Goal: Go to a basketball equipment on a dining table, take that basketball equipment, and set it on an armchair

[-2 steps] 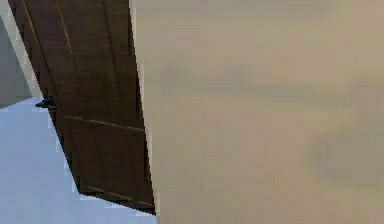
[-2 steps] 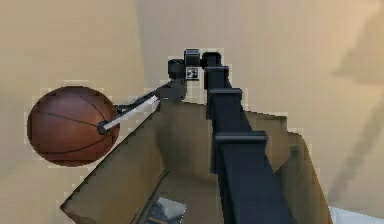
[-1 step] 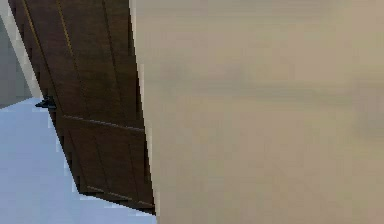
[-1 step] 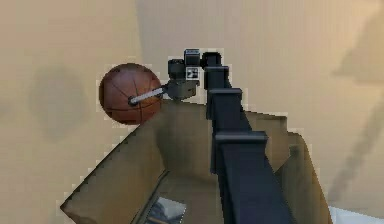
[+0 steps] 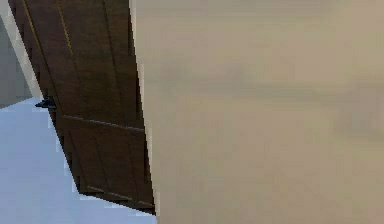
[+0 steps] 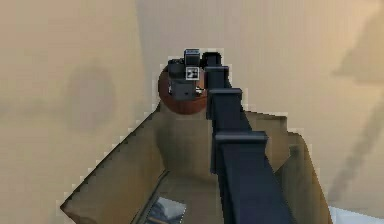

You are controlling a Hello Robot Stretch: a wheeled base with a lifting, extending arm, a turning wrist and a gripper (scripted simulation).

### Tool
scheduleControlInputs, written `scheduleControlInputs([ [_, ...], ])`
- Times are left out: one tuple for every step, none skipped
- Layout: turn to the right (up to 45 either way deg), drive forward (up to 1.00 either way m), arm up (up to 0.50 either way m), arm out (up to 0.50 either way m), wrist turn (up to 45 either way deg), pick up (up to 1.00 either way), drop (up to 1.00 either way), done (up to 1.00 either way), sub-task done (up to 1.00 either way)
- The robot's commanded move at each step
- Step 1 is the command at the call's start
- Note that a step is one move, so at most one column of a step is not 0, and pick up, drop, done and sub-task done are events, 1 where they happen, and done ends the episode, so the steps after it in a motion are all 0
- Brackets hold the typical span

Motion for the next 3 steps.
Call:
scheduleControlInputs([
  [0.0, 0.00, -0.38, 0.00, 0.0, 0.00, 0.00, 0.00, 0.00],
  [0.0, 0.00, -0.32, 0.00, 0.0, 0.00, 0.00, 0.00, 0.00],
  [0.0, 0.00, 0.00, 0.00, 0.0, 0.00, 1.00, 0.00, 0.00],
])
